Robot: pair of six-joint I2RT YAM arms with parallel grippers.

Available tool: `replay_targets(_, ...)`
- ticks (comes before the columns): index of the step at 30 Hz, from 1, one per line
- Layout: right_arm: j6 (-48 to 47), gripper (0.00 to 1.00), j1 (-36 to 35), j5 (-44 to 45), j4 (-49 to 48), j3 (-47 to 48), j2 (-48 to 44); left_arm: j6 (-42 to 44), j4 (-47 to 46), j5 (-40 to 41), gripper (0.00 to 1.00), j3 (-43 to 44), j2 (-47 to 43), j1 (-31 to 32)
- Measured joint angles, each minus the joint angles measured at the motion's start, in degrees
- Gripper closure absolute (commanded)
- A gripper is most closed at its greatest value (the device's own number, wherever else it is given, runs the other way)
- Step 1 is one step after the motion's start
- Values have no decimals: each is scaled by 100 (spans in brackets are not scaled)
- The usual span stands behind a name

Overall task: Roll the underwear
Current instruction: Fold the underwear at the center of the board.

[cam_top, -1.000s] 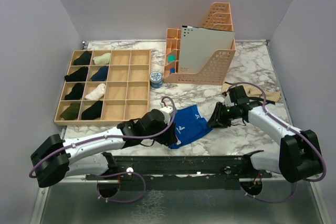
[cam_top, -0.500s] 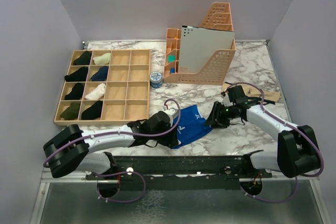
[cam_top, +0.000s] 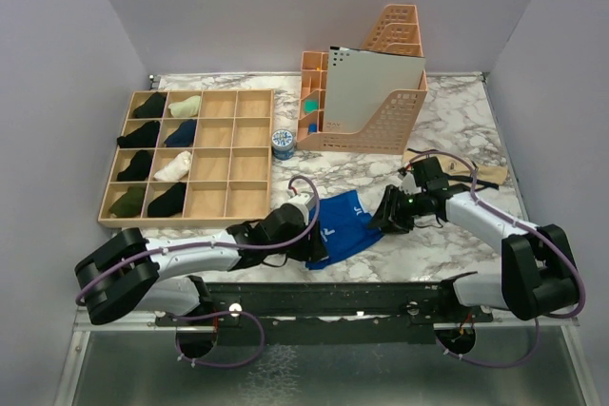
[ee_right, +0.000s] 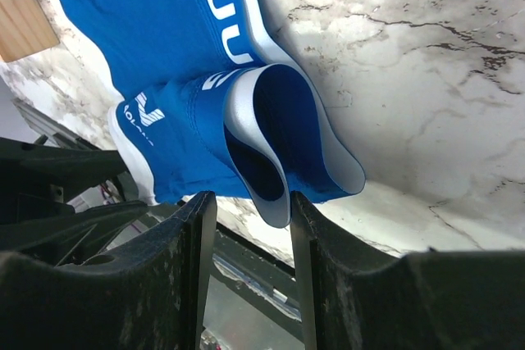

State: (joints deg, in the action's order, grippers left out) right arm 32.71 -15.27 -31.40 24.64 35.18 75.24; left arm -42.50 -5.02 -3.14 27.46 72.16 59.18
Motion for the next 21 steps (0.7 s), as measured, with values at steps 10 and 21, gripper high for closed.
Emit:
replay_targets(10, 26, 71, 0, -129, -122, -66, 20, -273, -153, 127, 71, -262, 44, 11)
replay_targets(21, 20, 100, 0, -61, -107, -37, 151, -210, -170, 293, 100, -243, -26, 11)
